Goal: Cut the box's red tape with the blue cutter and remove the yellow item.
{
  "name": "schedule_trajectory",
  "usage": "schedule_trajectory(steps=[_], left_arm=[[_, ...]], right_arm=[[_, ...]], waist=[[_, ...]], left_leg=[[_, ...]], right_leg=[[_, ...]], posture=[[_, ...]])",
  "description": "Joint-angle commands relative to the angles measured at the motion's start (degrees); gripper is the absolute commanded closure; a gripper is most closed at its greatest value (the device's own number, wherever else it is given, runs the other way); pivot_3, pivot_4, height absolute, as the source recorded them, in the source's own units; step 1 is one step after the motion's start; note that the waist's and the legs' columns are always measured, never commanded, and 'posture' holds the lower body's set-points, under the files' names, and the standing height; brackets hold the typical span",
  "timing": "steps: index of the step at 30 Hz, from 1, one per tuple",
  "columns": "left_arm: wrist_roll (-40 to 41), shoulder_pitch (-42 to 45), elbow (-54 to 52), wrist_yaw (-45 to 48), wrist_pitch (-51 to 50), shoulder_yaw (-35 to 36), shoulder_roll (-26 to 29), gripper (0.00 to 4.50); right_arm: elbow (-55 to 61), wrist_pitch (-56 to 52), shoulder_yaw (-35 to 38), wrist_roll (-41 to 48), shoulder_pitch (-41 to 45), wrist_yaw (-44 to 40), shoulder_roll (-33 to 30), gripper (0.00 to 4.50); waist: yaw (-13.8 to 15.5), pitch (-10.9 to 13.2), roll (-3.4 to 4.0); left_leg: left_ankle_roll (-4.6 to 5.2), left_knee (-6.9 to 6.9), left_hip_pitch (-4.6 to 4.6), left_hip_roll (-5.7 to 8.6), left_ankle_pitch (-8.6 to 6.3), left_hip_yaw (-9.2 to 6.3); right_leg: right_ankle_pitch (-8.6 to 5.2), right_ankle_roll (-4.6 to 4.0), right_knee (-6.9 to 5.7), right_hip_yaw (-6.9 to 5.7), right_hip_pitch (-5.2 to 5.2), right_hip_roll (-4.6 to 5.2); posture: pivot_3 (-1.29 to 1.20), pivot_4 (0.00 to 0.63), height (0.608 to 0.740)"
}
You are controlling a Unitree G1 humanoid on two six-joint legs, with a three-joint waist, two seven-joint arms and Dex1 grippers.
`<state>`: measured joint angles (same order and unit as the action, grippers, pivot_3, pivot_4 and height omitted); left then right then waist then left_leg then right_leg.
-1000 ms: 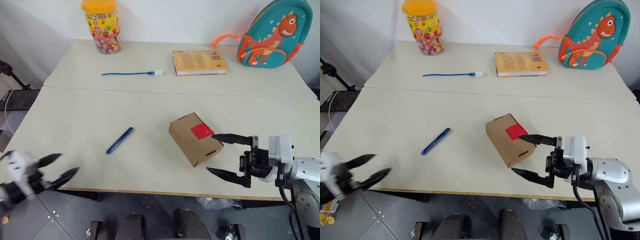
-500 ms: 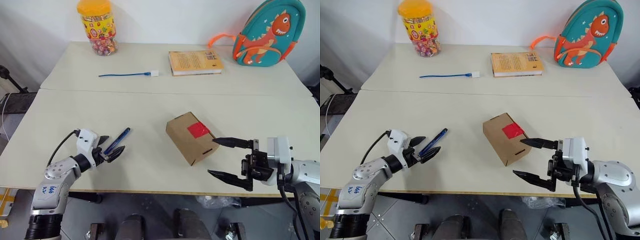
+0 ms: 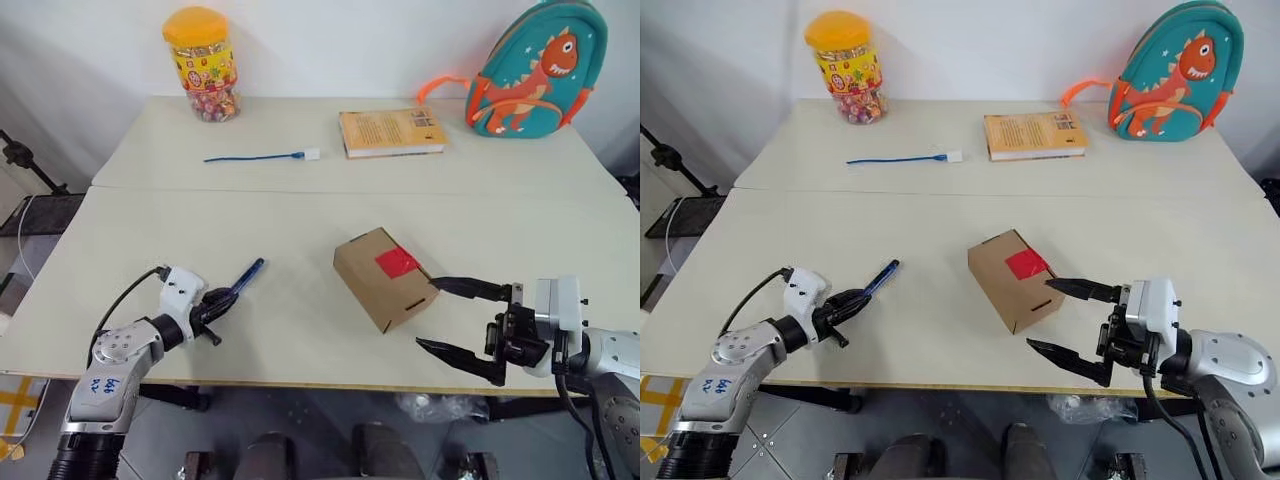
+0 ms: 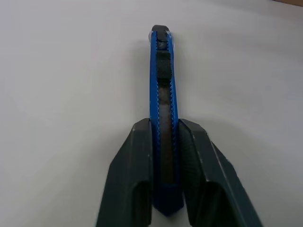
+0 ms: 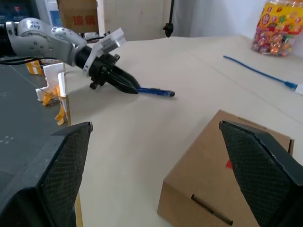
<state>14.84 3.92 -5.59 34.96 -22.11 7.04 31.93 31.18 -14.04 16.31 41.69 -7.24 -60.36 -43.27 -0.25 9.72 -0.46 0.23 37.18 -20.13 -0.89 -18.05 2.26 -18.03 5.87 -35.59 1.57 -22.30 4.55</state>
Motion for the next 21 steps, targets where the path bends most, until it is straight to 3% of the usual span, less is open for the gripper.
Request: schedule_trajectory(steps=[1, 3, 6, 8, 11, 15, 21], left_arm=[[-1.12, 0.76, 4.33, 5.68, 2.14, -4.30, 1.16, 4.07], [-0.71, 2.47, 4.53, 9.34, 5.13, -4.63, 2.67, 4.07], [-2.26, 5.27, 2.69, 23.76, 18.87, -8.28, 10.17, 4.07], [-3.28, 6.31, 0.51, 29.67, 22.93, -12.06, 13.06, 4.07], [-5.25, 8.63, -2.47, 33.10, 23.33, -17.62, 13.57, 4.07], [-10.05, 13.72, -5.06, 31.45, 16.10, -25.26, 9.44, 4.07], [-13.26, 17.42, -6.37, 29.14, 8.27, -29.70, 5.20, 4.07]], right_arm=[[2.20, -0.32, 0.96, 1.54, 0.71, 1.36, 0.46, 0.00], [3.28, -1.74, 0.82, 3.44, 0.98, 2.19, 0.35, 0.00], [8.44, -5.69, -0.92, 7.70, 0.51, 1.95, -1.68, 0.00], [10.94, -9.37, -3.07, 7.93, -0.16, 2.07, -4.22, 0.00], [12.57, -13.28, -6.22, 6.41, -1.30, 3.05, -7.08, 0.00], [11.59, -15.20, -12.04, -0.04, -0.38, 7.07, -7.01, 0.00], [8.11, -14.37, -20.51, -12.35, 4.61, 13.68, -4.33, 1.87]], waist=[[0.18, 0.00, 0.00], [0.22, 0.00, 0.00], [0.07, 0.03, -0.03], [-0.01, 0.04, -0.03], [-0.04, 0.04, -0.03], [0.03, 0.06, -0.07], [0.07, 0.07, -0.10]], left_leg=[[0.00, 0.02, 0.00, 0.00, 0.00, 0.00], [0.00, 0.03, -0.06, 0.02, 0.00, -0.01], [-0.02, -0.01, -0.28, 0.02, 0.00, -0.05], [-0.08, -0.09, -0.33, 0.00, -0.04, -0.06], [-0.06, -0.13, -0.39, -0.04, -0.14, -0.08], [0.09, -0.06, -0.55, -0.03, -0.23, -0.08], [0.23, 0.30, -0.93, -0.01, -0.27, -0.13]], right_leg=[[0.00, 0.00, -0.01, 0.00, -0.01, 0.02], [0.00, 0.00, 0.00, 0.00, -0.05, 0.07], [0.00, -0.01, 0.06, -0.02, -0.27, 0.11], [-0.02, -0.04, 0.10, -0.02, -0.35, 0.12], [-0.06, -0.11, 0.24, -0.05, -0.37, 0.15], [-0.05, -0.09, 0.39, -0.05, -0.40, 0.14], [0.02, 0.04, 0.41, -0.13, -0.53, -0.01]], posture=[[0.00, 0.150, 0.740], [0.00, 0.150, 0.740], [0.00, 0.150, 0.740], [0.00, 0.150, 0.740], [0.00, 0.150, 0.740], [0.00, 0.150, 0.740], [0.00, 0.150, 0.740]])
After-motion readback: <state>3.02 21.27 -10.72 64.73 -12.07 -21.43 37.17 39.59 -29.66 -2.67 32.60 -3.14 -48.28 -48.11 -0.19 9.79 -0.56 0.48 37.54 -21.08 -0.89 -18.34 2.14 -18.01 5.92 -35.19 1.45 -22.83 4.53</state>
